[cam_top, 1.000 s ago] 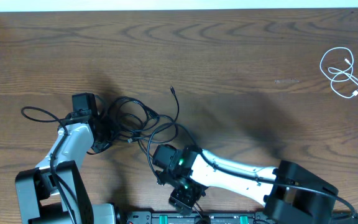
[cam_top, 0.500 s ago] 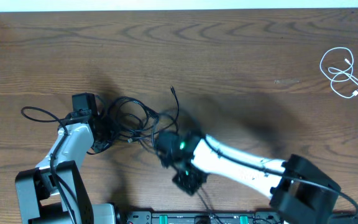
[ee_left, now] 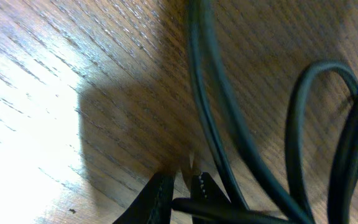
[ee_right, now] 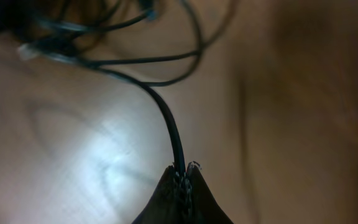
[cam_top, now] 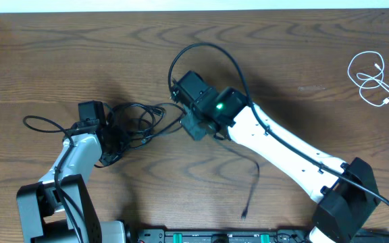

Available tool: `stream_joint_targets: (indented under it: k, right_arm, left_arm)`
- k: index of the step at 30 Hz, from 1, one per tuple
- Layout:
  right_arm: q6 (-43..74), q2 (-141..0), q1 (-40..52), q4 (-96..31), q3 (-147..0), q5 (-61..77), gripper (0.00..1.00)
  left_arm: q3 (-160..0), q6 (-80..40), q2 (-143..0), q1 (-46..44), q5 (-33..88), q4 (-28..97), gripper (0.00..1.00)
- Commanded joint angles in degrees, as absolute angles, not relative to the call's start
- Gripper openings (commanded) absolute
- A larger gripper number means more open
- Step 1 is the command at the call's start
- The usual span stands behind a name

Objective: Untangle cables

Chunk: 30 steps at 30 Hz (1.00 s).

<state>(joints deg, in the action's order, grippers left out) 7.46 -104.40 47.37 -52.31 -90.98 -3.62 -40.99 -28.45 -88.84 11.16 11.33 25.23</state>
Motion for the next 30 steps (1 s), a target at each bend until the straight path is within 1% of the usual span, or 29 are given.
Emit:
stream_joint_targets:
  k: [1, 6, 13, 16, 17, 19, 21, 23, 24, 25, 26, 29, 30]
  right_arm:
    - [7.29, -104.18, 46.02, -47.57, -91.79, -9.06, 0.01]
    - [7.62, -104.18, 45.84, -46.59, -91.77, -6.39, 0.01]
    - [7.68, -104.18, 45.84, -53.74, -91.77, -1.58, 0.02]
    - [7.66, -104.18, 45.84, -57.06, -91.7, -1.54, 0.09]
    - [7.66, -104.18, 45.84, -57.78, -91.68, -1.52, 0.15]
    - [7.66, -104.18, 45.84, -58.57, -91.59, -1.52, 0.23]
    - [7.68, -104.18, 45.84, -58.76, -91.44, -1.52, 0.34]
    - [7.66, -104.18, 45.84, -58.61, -91.2, -1.5, 0.42]
    - [7.68, -104.18, 45.84, -58.41, -91.02, -1.43, 0.5]
    - [7.68, -104.18, 45.84, -58.17, -90.96, -1.08, 0.61]
    - [7.68, -104.18, 45.84, -58.06, -90.91, -0.86, 0.64]
    - [7.7, -104.18, 45.84, -56.75, -90.48, -0.23, 0.82]
    - [7.7, -104.18, 45.84, -56.31, -90.3, -0.23, 0.84]
  left_arm:
    - [-39.75, -28.1, -90.13, 11.18, 11.31, 25.56, 0.17]
    - [-39.75, -28.12, -90.13, 11.18, 11.31, 25.56, 0.17]
    - [-39.75, -28.12, -90.13, 11.18, 11.33, 25.36, 0.17]
    - [-39.75, -28.12, -90.13, 11.18, 11.33, 25.36, 0.17]
    - [-39.75, -28.12, -90.13, 11.18, 11.33, 25.36, 0.17]
    - [-39.75, -28.12, -90.13, 11.18, 11.33, 25.36, 0.17]
    - [-39.75, -28.12, -90.13, 11.18, 11.33, 25.36, 0.17]
    - [-39.75, -28.12, -90.13, 11.18, 11.33, 25.36, 0.17]
    - [-39.75, -28.12, -90.13, 11.18, 11.33, 25.36, 0.17]
    - [-39.75, -28.12, -90.13, 11.18, 11.33, 25.39, 0.17]
    - [-39.75, -28.12, -90.13, 11.18, 11.33, 25.39, 0.17]
    - [-39.75, -28.1, -90.13, 11.18, 11.33, 25.39, 0.17]
    - [-39.72, -28.1, -90.13, 11.18, 11.33, 25.39, 0.17]
